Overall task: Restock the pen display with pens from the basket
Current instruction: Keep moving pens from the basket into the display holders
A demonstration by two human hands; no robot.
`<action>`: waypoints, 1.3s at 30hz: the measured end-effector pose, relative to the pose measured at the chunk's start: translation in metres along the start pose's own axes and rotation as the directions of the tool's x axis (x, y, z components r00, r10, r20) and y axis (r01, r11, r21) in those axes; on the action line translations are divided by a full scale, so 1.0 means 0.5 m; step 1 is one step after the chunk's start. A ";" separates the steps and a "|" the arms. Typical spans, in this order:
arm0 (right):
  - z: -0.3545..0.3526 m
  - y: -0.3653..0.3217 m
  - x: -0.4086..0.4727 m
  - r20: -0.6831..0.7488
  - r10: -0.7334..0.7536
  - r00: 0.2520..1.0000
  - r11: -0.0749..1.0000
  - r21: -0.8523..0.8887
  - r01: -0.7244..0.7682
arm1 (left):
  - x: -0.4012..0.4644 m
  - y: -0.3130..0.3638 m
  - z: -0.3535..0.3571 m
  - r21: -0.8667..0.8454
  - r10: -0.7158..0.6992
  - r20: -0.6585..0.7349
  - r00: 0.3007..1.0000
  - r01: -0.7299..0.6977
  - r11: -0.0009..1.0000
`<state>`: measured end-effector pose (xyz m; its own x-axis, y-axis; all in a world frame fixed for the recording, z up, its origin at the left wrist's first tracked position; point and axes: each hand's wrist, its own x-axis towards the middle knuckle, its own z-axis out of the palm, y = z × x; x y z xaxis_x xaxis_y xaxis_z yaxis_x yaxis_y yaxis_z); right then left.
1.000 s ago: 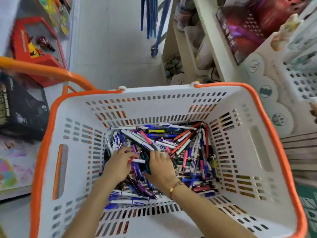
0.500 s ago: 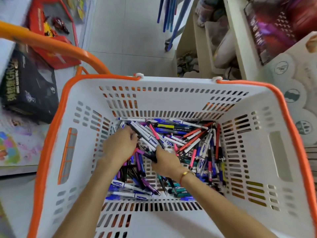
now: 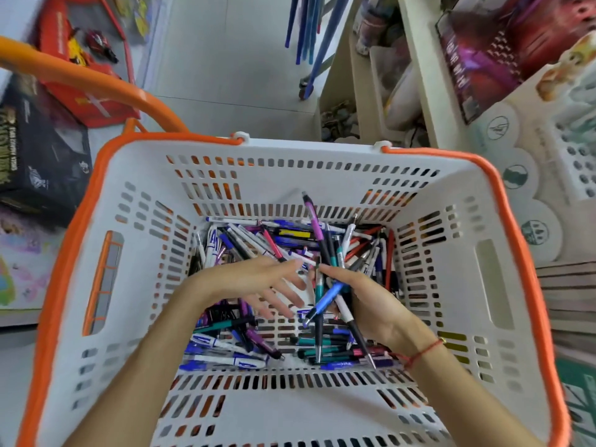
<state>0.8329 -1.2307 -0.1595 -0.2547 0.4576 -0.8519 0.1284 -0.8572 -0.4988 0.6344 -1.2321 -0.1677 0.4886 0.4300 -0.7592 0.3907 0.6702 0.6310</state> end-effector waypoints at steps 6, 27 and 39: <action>0.008 0.013 0.020 -0.003 -0.042 0.999 0.997 0.068 0.042 | -0.012 0.006 0.029 0.073 0.010 0.128 0.992 -0.019 0.997; -0.006 0.001 0.003 0.093 -0.026 0.995 0.958 -0.282 0.051 | 0.007 -0.032 0.031 0.005 0.099 0.145 0.985 -0.100 0.995; -0.050 -0.011 0.012 0.085 -0.034 0.996 0.985 -0.168 0.048 | 0.016 -0.052 0.006 0.067 0.098 -0.158 0.982 -0.088 0.994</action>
<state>0.8547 -1.2173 -0.1656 -0.3396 0.4644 -0.8179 0.2756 -0.7823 -0.5586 0.6305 -1.2476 -0.1897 0.3948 0.5841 -0.7092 0.3976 0.5872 0.7050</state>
